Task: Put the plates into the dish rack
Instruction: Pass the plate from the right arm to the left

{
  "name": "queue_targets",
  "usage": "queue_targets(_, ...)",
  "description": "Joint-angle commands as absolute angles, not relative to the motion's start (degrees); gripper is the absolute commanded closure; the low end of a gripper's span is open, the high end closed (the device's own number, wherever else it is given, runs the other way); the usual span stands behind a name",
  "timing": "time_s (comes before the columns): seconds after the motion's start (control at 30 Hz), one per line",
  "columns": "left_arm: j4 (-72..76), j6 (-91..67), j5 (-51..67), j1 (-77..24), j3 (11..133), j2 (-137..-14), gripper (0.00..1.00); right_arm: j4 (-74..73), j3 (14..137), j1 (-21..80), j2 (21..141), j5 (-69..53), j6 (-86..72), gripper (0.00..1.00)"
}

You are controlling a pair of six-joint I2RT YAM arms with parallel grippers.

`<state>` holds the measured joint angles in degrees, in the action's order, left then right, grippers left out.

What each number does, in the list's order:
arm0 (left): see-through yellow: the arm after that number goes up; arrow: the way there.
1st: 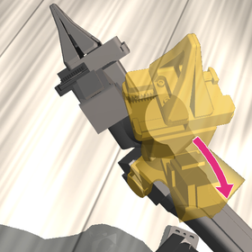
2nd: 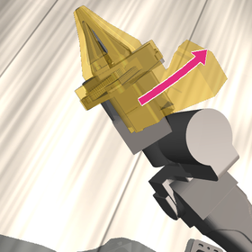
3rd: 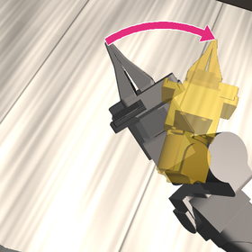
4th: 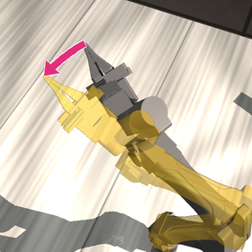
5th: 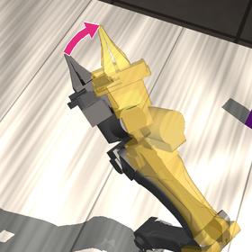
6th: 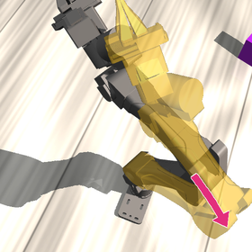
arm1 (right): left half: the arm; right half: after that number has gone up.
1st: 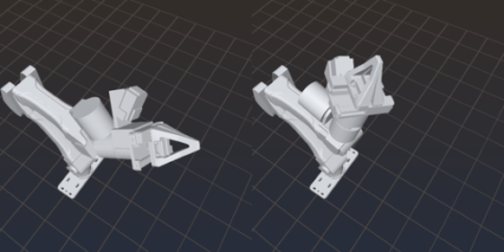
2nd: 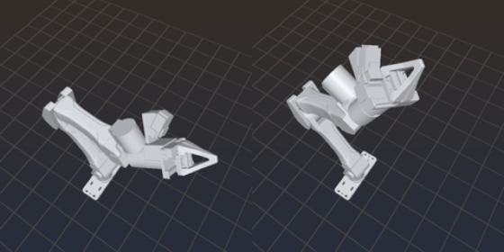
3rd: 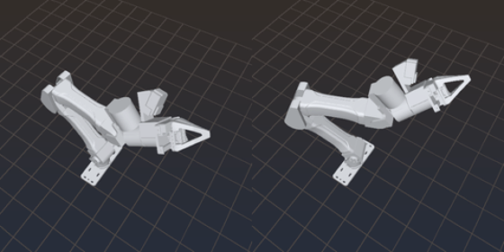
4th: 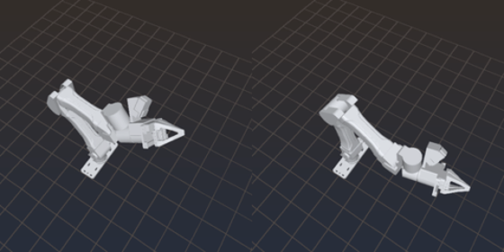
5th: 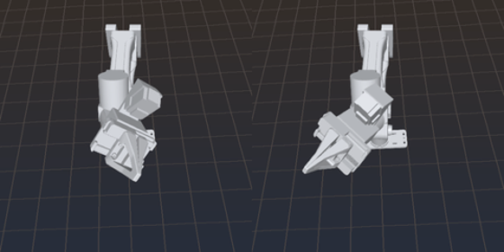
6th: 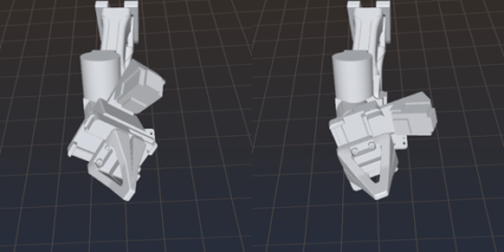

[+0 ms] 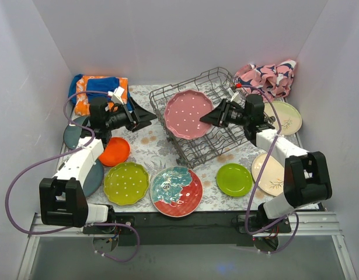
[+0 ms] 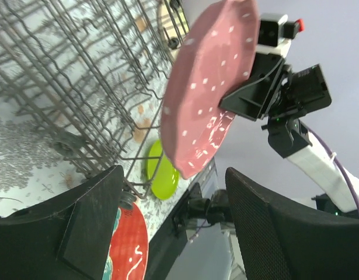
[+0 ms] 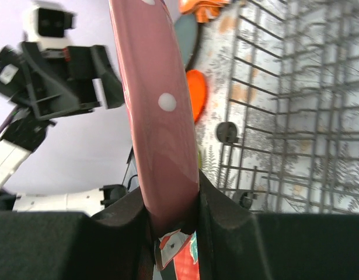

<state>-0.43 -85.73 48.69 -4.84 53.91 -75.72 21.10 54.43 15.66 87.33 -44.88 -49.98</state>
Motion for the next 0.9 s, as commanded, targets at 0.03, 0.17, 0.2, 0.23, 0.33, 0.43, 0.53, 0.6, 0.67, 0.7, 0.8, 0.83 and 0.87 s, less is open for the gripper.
queue_targets(0.03, 0.26, -83.58, 53.26, -9.13, 55.37, -75.94, 0.31, 39.9, 53.88, 15.73, 79.02, -54.05, -53.79, 0.99)
queue_targets(0.17, 0.26, -82.44, 52.91, -13.0, 57.92, -77.52, 0.31, 40.52, 53.0, 15.73, 77.79, -54.49, -54.4, 0.99)
queue_targets(0.2, 0.35, -82.35, 52.82, -14.14, 58.79, -77.69, 0.31, 40.69, 53.0, 15.65, 77.61, -54.67, -54.58, 0.99)
queue_targets(0.23, 0.26, -82.27, 52.3, -14.59, 59.06, -77.78, 0.32, 40.78, 52.82, 15.73, 77.26, -54.58, -54.58, 0.99)
queue_targets(0.33, 0.35, -82.18, 51.77, -15.64, 59.68, -77.87, 0.32, 41.04, 52.3, 15.64, 76.73, -54.67, -54.84, 0.99)
queue_targets(0.43, 0.26, -82.0, 50.54, -16.17, 59.68, -77.78, 0.35, 41.48, 52.21, 15.64, 76.64, -54.84, -55.19, 0.99)
queue_targets(0.53, 0.26, -80.87, 49.49, -16.43, 59.94, -77.78, 0.4, 41.83, 51.77, 15.64, 76.55, -54.67, -55.37, 0.99)
queue_targets(0.6, 0.53, -80.42, 49.04, -16.96, 60.21, -77.96, 0.4, 41.92, 51.51, 15.56, 76.55, -54.58, -55.37, 0.99)
queue_targets(0.67, 1.05, -80.07, 48.78, -17.31, 60.64, -78.39, 0.41, 42.19, 51.33, 15.56, 76.64, -54.41, -55.37, 0.99)
queue_targets(0.7, 1.32, -80.07, 48.78, -17.92, 60.82, -78.66, 0.41, 42.19, 51.33, 15.64, 76.81, -54.4, -55.37, 0.99)
queue_targets(0.8, 1.58, -80.07, 49.91, -19.5, 62.04, -80.06, 0.43, 42.28, 51.33, 15.56, 77.52, -54.32, -55.55, 0.99)
queue_targets(0.83, 1.5, -79.98, 50.18, -19.95, 62.22, -80.42, 0.44, 42.28, 51.33, 15.56, 77.69, -54.32, -55.63, 0.99)
queue_targets(0.87, 1.41, -80.07, 50.62, -20.3, 62.4, -80.94, 0.48, 42.28, 50.98, 15.64, 77.87, -54.06, -55.55, 0.99)
